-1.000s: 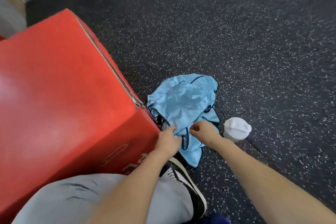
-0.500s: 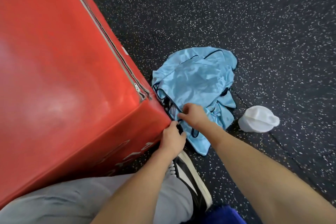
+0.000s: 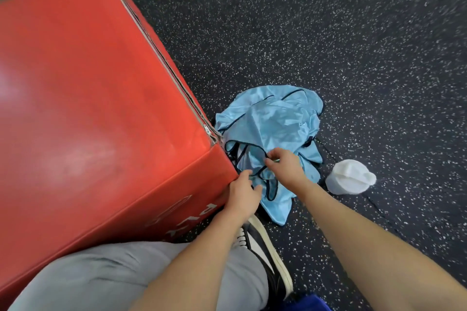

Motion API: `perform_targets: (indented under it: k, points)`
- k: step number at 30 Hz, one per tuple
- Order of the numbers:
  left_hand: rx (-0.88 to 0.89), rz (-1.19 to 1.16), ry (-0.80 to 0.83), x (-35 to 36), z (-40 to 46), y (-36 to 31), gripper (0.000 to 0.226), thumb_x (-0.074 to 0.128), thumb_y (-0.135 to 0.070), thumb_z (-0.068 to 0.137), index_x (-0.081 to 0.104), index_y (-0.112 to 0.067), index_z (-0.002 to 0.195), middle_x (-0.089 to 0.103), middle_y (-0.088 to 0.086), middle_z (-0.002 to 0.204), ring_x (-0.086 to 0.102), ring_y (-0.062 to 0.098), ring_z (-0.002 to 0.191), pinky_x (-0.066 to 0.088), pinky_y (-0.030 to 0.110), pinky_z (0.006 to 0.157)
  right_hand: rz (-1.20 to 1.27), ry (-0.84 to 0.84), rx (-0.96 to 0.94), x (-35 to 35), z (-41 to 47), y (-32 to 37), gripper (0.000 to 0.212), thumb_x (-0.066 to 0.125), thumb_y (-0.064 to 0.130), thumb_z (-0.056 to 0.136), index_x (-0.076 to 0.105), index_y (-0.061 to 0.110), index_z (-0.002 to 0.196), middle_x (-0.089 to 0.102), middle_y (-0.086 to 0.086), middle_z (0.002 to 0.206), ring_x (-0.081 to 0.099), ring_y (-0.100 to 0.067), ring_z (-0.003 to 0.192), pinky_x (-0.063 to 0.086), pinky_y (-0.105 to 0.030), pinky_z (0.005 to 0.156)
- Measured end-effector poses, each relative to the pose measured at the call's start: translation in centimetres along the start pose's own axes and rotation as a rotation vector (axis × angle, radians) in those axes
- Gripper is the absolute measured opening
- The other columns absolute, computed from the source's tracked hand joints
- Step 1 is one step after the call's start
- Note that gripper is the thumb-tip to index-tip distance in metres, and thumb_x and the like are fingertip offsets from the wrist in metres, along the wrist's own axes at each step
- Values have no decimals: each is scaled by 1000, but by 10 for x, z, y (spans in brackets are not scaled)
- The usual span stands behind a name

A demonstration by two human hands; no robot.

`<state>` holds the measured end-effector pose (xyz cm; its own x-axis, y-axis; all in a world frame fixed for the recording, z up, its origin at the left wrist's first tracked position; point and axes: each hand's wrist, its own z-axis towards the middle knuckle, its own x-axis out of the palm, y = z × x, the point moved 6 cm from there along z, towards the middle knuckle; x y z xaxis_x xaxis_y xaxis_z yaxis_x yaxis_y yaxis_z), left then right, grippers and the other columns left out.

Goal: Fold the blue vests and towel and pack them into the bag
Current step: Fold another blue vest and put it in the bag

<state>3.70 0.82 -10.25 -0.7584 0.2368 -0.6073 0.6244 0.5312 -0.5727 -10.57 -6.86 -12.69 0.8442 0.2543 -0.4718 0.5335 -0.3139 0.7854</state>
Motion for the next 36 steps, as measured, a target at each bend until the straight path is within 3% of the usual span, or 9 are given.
perform_targets:
  k: [6, 9, 13, 17, 19, 23, 26, 32, 36]
  points:
    - [161, -43, -85, -39, -30, -59, 47, 63, -21, 94, 52, -19, 140, 64, 5, 122, 64, 21, 104, 51, 35, 97, 8, -97, -173, -69, -35, 62, 10, 66, 21, 96, 71, 15, 100, 67, 10, 81, 57, 4, 71, 40, -15, 64]
    - [274, -71, -135, -63, -50, -93, 45, 62, -20, 96, 51, -19, 140, 63, 4, 123, 64, 17, 98, 53, 32, 92, 1, -148, -255, -103, -60, 102, 13, 64, 23, 97, 72, 14, 103, 71, 4, 87, 62, -10, 79, 47, -26, 73]
    - [433, -68, -192, -98, -87, -140, 42, 60, -13, 96, 53, -17, 137, 66, -2, 117, 63, 10, 90, 48, 24, 86, -45, -217, -399, -144, -99, 160, 12, 62, 20, 99, 72, 13, 100, 70, 1, 90, 60, -13, 82, 41, -17, 70]
    - [573, -69, -326, -141, -132, -187, 41, 62, -23, 95, 55, -22, 135, 63, 1, 122, 61, 18, 106, 49, 38, 99, -104, -270, -551, -182, -145, 227, 15, 59, 20, 100, 73, 15, 102, 70, 6, 99, 60, -11, 92, 45, -27, 84]
    - [608, -54, -394, -165, -154, -211, 40, 61, -35, 95, 55, -27, 134, 57, -2, 123, 57, 18, 108, 49, 40, 97, -148, -284, -627, -199, -169, 263, 15, 59, 19, 100, 73, 14, 102, 69, 6, 101, 59, -12, 96, 42, -26, 87]
    - [721, -27, -509, -220, -202, -255, 11, 59, -38, 93, 63, -27, 93, 62, -3, 92, 60, 20, 83, 53, 39, 71, -207, -319, -733, -229, -211, 329, 13, 61, 19, 99, 74, 20, 100, 68, 6, 102, 58, -12, 96, 40, -25, 86]
    - [729, 7, -620, -267, -239, -275, 14, 55, -24, 92, 69, -24, 92, 68, -3, 90, 63, 22, 85, 55, 38, 72, -257, -369, -824, -248, -242, 373, 12, 63, 19, 97, 75, 22, 97, 66, 8, 94, 58, -8, 89, 38, -19, 79]
    - [696, 106, -802, -370, -302, -283, 17, 56, -22, 88, 70, -28, 96, 69, -8, 96, 62, 17, 91, 52, 32, 75, -310, -475, -977, -282, -301, 455, 13, 63, 22, 97, 76, 20, 100, 65, 5, 94, 57, -9, 89, 35, -9, 74]
    - [677, 182, -906, -431, -346, -270, 15, 58, -23, 87, 69, -29, 93, 68, -11, 93, 63, 17, 90, 44, 28, 71, -348, -564, -1088, -297, -343, 515, 14, 62, 23, 98, 76, 19, 99, 65, 6, 92, 56, -11, 90, 31, -20, 75]
